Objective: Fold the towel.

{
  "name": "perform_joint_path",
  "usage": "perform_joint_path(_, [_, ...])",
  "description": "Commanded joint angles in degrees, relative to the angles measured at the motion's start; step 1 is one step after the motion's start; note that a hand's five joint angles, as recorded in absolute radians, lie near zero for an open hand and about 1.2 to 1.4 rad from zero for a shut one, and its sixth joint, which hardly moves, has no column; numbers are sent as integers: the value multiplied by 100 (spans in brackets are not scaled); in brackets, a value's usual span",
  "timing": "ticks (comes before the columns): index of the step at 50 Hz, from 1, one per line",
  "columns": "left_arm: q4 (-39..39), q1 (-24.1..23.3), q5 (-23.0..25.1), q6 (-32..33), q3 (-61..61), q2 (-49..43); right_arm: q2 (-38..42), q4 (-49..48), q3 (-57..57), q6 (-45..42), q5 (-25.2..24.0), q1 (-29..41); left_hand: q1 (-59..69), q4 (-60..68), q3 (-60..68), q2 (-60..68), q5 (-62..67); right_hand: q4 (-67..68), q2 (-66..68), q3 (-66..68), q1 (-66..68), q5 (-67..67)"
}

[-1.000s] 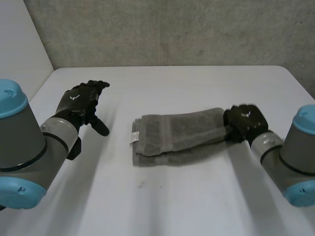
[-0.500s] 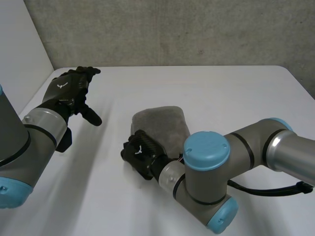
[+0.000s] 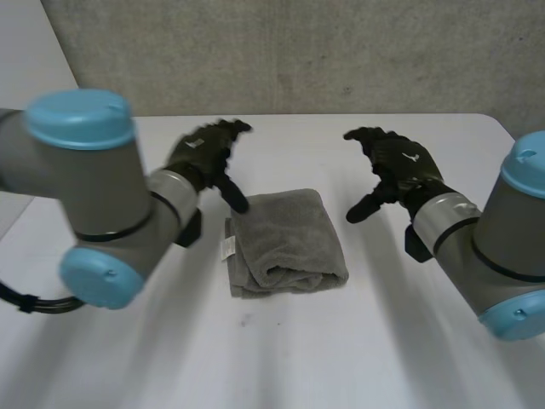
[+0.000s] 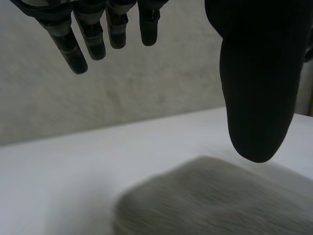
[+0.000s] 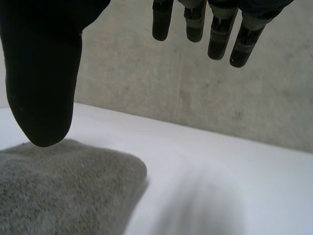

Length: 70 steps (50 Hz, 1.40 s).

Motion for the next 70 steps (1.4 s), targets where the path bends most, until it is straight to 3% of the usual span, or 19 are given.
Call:
perform_joint_path(1, [-498, -456, -14, -360, 699, -977, 163, 238, 38, 56, -274, -213, 212, 202, 190, 182, 54, -23, 24, 36, -52, -286])
perform_joint_path(8, [-551, -518, -260, -334, 621, -1321, 672, 440, -242, -15, -669, -99, 212, 202, 190, 182, 54, -23, 24, 36, -52, -286])
perform_joint_path(13, [-586, -413, -1058, -272, 279, -1321, 1094, 826, -663, -146, -784, 111, 145, 135, 123, 115, -13, -23, 24, 36, -52, -286])
perform_joint_path(16, [-586, -351, -1192, -255, 68, -1243, 1384, 1081, -997, -435, -793, 331, 111, 101, 89, 81, -47, -23, 24, 36, -52, -286])
perform_joint_path(29, [-516, -307, -1210, 238, -583, -873, 2273, 1390, -1807, -1570, -732, 727, 27, 17, 5, -3, -131, -23, 24, 36, -52, -286])
perform_joint_path(36, [-525, -316, -1192, 238, -688, -409, 1745, 1398, -1772, -1588, -714, 701, 10, 0, -12, -20, -148, -23, 24, 36, -52, -286])
perform_joint_path(42, [-525, -307, -1174, 220, -715, 601, 559, 1381, -1667, -1606, -485, 648, 10, 0, -12, -20, -148, -23, 24, 36, -52, -286])
perform_joint_path(44, [-525, -290, -1166, 220, -698, 876, 251, 1381, -1675, -1614, -283, 622, 10, 0, -12, -20, -148, -23, 24, 36, -52, -286])
perform_joint_path(49, [-595, 36, -1192, 282, -566, 1658, -749, 1425, -1640, -1649, 831, 201, 10, 0, -12, -20, -148, -23, 24, 36, -52, -286])
perform_joint_path(53, [-875, 570, -1157, 396, -513, 2289, -1013, 1530, -1614, -1754, 1113, 95, 60, 51, 38, 30, -97, -23, 24, 36, -52, -286])
perform_joint_path(62, [-1298, 844, -1034, 457, -522, 2713, -1085, 2005, -1702, -1860, 1141, -11, 10, 0, -12, -20, -148, -23, 24, 36, -52, -286])
perform_joint_path(70, [-1254, 1213, -427, 431, -636, 2889, -1085, 2022, -1702, -1887, 1079, -20, 10, 0, -12, -20, -148, -23, 24, 36, -52, -286])
